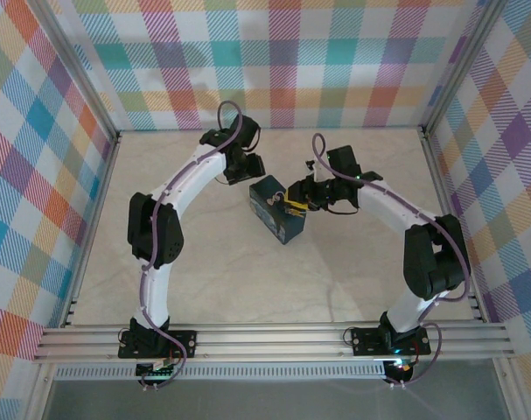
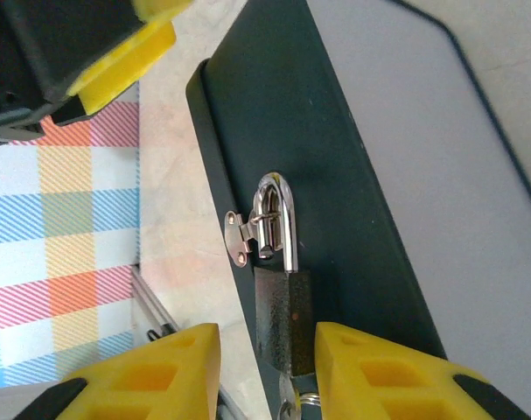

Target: Unlock a padlock with a key

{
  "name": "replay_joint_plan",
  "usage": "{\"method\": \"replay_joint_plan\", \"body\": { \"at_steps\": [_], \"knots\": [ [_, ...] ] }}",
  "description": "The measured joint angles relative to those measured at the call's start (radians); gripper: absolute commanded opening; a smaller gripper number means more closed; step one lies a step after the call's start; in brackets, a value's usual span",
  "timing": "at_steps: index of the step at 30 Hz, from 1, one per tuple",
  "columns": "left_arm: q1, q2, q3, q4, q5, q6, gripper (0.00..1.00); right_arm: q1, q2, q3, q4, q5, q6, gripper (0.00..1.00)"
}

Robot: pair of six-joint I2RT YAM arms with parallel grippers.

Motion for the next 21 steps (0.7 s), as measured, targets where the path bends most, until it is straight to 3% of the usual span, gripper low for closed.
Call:
{"method": "replay_joint_plan", "body": {
  "at_steps": [7,15,21],
  "knots": [
    [0.000,0.014,0.000,-0.021,-0.006,0.003,0.58,0.019,-0.085,0.068,-0.122,0.147,-0.203,0.38],
    [0.019,0.015,0.027,-0.054,0.024,-0.014,0.57,0.214,-0.143,0.087,-0.152,0.404,-0.499,0.44],
    [0.051,0.012,0.028,-0.075,0.038,-0.028,0.58,0.254,-0.078,0.113,-0.177,0.546,-0.666,0.44]
  ]
}}
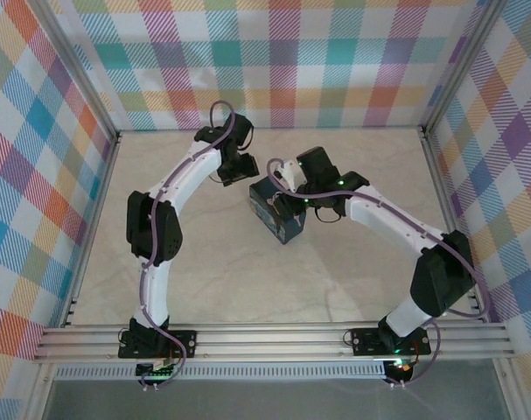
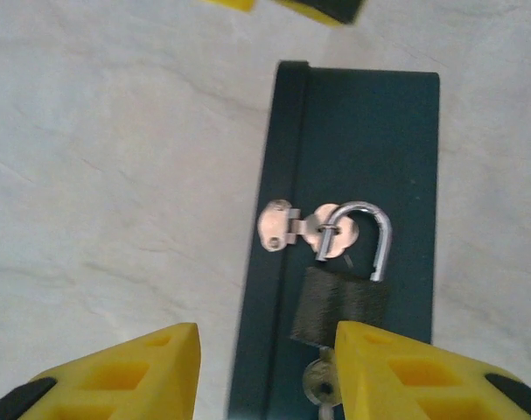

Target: Unlock a padlock with a key

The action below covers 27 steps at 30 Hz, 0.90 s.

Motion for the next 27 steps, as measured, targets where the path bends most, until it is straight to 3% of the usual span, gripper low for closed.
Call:
{"method": "replay_joint_plan", "body": {
  "at_steps": [9,21,27],
  "knots": [
    [0.040,-0.090,-0.094,0.003,0.011,-0.013,0.58,0.010,0.085,0.023,-0.005,0.101,-0.112,0.44],
    [0.048,-0.104,-0.107,0.005,0.020,-0.016,0.58,0.015,0.099,0.029,-0.030,0.127,-0.134,0.46],
    [0.048,-0.105,-0.107,0.005,0.026,-0.016,0.57,0.016,0.100,0.030,-0.029,0.128,-0.129,0.32]
  ]
}}
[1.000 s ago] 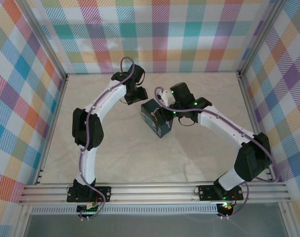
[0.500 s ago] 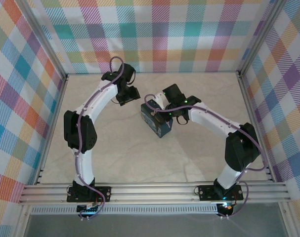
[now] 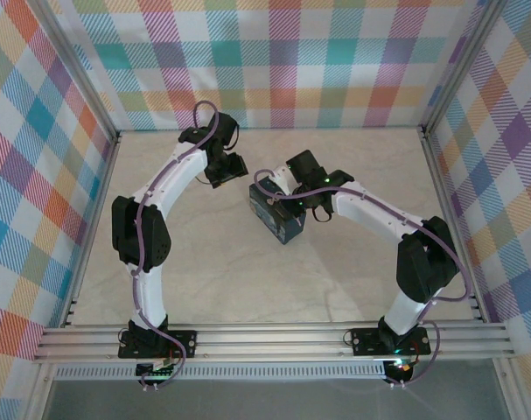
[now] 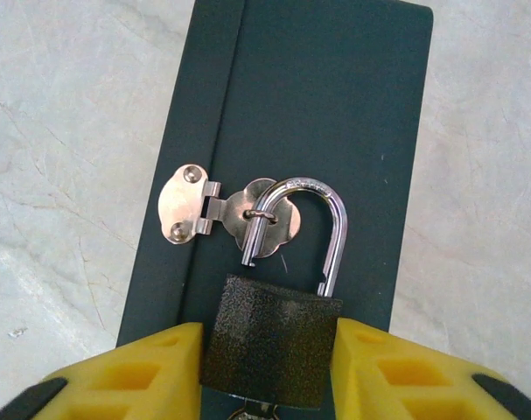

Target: Unlock a padlock with a key

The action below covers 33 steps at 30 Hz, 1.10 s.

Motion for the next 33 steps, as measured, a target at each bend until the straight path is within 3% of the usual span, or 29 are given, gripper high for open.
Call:
{"method": "replay_joint_plan", "body": {
  "at_steps": [7,23,33],
  "knots": [
    [0.000,0.000,-0.001,0.000,0.023,0.005,0.58,-0.023,0.001,0.014,-0.018,-0.052,0.061,0.25],
    [-0.008,-0.002,-0.050,0.004,0.095,0.035,0.57,-0.224,-0.016,-0.074,0.127,-0.515,0.489,0.23],
    [-0.008,0.070,0.090,0.046,0.174,0.023,0.58,-0.239,-0.016,-0.115,0.240,-0.611,0.605,0.23]
  ]
}}
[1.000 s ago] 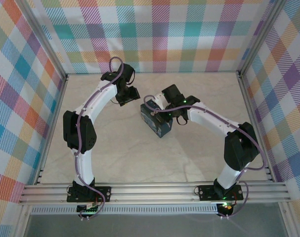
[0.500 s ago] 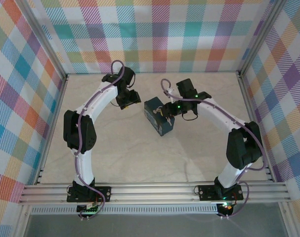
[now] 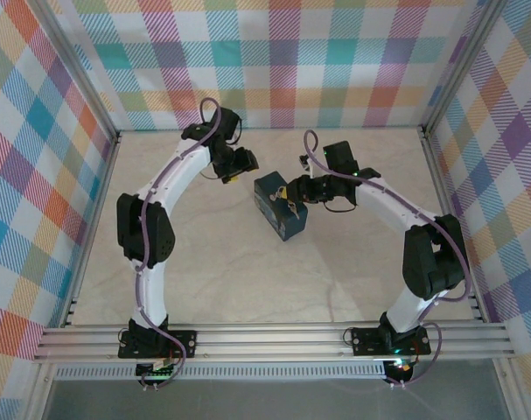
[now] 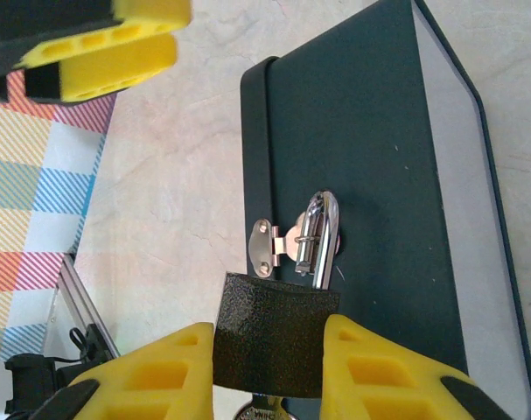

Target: Unlock a padlock with a key

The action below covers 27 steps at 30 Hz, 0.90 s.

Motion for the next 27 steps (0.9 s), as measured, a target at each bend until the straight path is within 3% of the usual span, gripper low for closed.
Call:
{"method": "replay_joint_plan", "body": {
  "at_steps": [12,27],
  "knots": [
    [-0.008,0.194,0.104,0.036,0.058,0.031,0.56,0.000,0.000,-0.042,0.109,-0.005,0.021,0.24],
    [-0.010,0.197,0.116,0.028,0.061,0.046,0.57,-0.033,0.039,-0.032,0.179,-0.028,0.056,0.24]
  ]
}}
